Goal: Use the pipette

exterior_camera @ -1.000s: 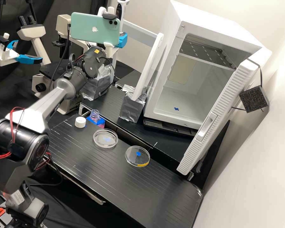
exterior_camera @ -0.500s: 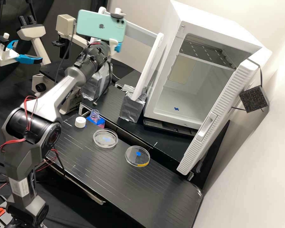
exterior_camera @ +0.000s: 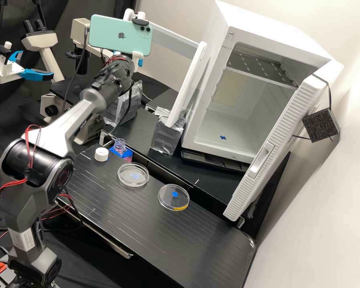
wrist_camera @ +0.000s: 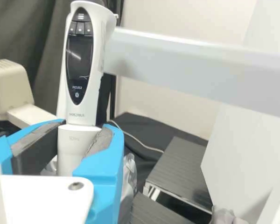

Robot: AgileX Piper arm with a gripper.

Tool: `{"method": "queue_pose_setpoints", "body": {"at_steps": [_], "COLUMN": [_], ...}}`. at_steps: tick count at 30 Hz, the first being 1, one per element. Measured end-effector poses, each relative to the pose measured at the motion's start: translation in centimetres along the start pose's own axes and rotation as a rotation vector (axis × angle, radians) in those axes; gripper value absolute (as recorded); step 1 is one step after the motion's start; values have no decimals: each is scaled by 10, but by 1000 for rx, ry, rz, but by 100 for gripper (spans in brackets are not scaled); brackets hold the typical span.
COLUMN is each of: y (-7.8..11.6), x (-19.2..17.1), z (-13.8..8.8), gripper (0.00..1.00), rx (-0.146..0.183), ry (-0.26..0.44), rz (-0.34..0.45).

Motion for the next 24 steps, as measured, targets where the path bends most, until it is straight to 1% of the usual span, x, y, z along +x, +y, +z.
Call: {"method": "queue_pose_setpoints", "body": {"at_steps": [1, 2, 3, 4, 7, 9, 11, 14, 19, 23, 24], "y": [2, 7, 11, 16, 28, 34, 37, 37, 33, 32, 32], "x": [-4, -10, -14, -19, -28, -28, -26, -17, 4, 12, 14], "z": [0, -1, -2, -3, -7, -10, -11, -8, 3, 10, 11], "gripper": [0, 0, 0, 0, 0, 0, 0, 0, 0, 0, 0], "rx": [13, 4, 4, 16, 16, 33, 38, 23, 38, 33, 37], "ry": [15, 25, 33, 43, 46, 42, 35, -4, -62, -99, -100], "rz": [13, 35, 52, 74, 131, 159, 161, 149, 104, 77, 77]}}
